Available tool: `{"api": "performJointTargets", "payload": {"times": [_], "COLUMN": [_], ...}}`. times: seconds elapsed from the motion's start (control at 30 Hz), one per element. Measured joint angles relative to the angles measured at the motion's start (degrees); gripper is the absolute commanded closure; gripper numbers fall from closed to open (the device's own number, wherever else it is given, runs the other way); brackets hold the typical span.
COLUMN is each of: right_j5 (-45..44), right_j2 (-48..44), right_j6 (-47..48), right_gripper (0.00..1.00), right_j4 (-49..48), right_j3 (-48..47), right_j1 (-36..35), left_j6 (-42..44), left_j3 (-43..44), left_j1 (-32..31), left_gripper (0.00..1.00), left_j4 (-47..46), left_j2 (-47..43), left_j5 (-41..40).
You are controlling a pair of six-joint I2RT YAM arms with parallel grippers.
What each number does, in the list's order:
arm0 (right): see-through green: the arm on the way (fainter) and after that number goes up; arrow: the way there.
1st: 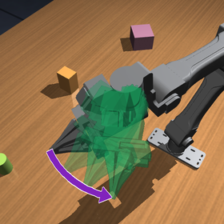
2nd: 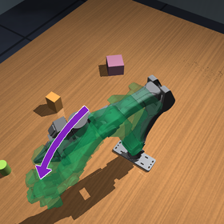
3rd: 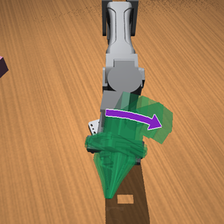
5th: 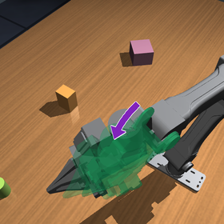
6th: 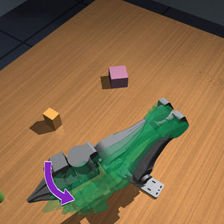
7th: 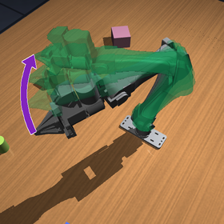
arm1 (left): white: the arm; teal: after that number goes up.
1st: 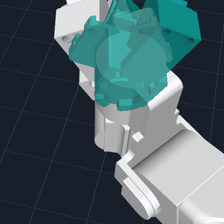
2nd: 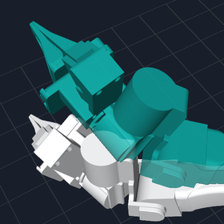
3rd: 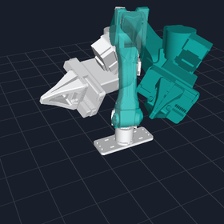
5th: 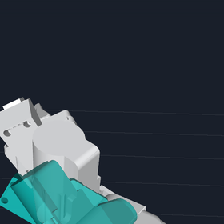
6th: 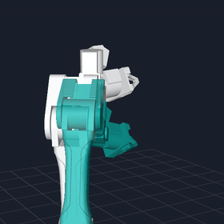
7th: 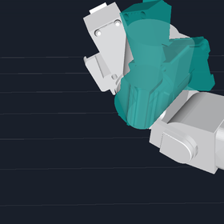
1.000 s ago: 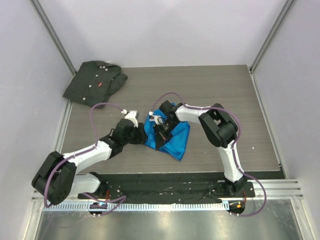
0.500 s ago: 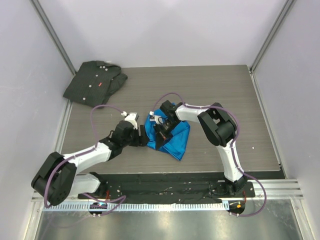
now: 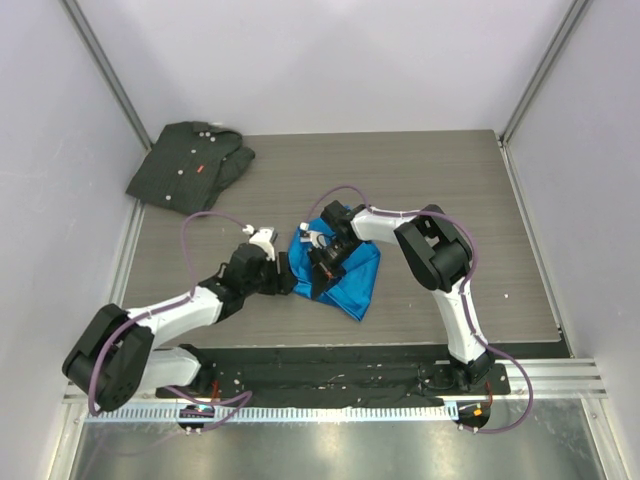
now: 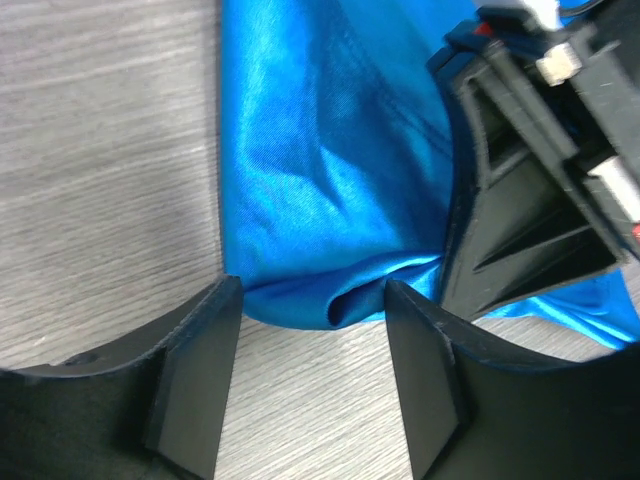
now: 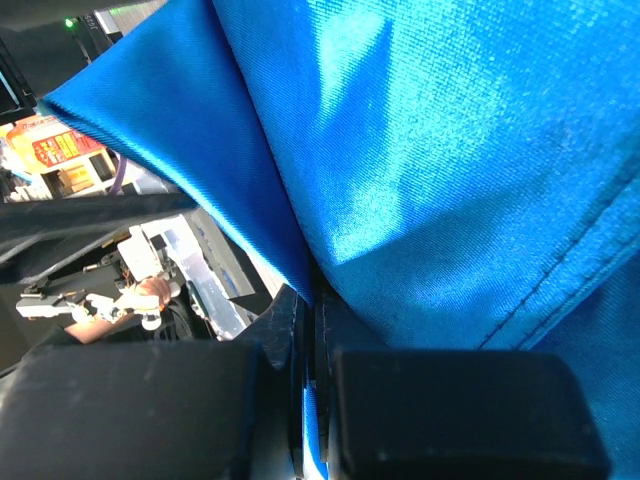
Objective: Fold the napkin, place the utensils inside, and roll it up
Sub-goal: Roll the napkin with the utensil
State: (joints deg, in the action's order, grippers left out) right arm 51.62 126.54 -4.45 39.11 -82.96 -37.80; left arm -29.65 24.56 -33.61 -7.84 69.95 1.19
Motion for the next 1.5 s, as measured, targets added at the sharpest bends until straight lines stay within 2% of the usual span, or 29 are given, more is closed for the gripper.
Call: {"api": "performJointTargets", "payload": {"times": [0.53, 0.7, 0.73, 1.03, 1.13, 1.17, 1.37, 1.4, 1.5], "right_j5": [0.5, 0.4, 0.4, -0.1, -1.0, -1.2, -3.3, -3.8, -5.5], "right_j2": [0.2, 0.3, 0.3, 0.1, -0.4, -0.6, -2.4, -3.0, -5.2], "right_j6": [0.0, -0.2, -0.3, -1.4, -1.8, -1.9, -2.1, -2.1, -2.2], "right_gripper": [0.99, 0.98, 0.97, 0.85, 0.78, 0.72, 0.63, 0.56, 0.50], "right_j4": [0.2, 0.3, 0.3, 0.2, -0.1, -0.1, -0.2, -0.2, -0.1], "right_j3": [-0.2, -0.3, -0.3, -0.4, -0.4, -0.4, -0.2, 0.0, 1.3], "right_j1": [0.0, 0.0, 0.0, 0.1, 0.2, 0.2, 0.5, 0.6, 0.8], "left_j6": [0.4, 0.2, 0.2, -0.2, -0.4, -0.4, -1.4, -1.5, -1.5], "left_j3": [3.5, 4.6, 4.8, 7.1, 7.9, 8.2, 10.2, 10.5, 11.3], "left_j1": [0.0, 0.0, 0.0, 0.2, 0.5, 0.6, 1.7, 1.9, 2.2], "left_gripper": [0.73, 0.92, 0.99, 1.00, 1.00, 1.00, 1.00, 1.00, 1.00], "left_j4": [3.3, 4.0, 4.3, 5.9, 6.5, 6.7, 8.1, 8.3, 9.3], "left_j2": [5.0, 6.3, 6.5, 8.6, 9.2, 9.5, 11.4, 11.6, 12.0], "left_j5": [-2.1, -2.2, -2.2, -2.1, -2.0, -2.0, -1.4, -1.2, -0.9]}}
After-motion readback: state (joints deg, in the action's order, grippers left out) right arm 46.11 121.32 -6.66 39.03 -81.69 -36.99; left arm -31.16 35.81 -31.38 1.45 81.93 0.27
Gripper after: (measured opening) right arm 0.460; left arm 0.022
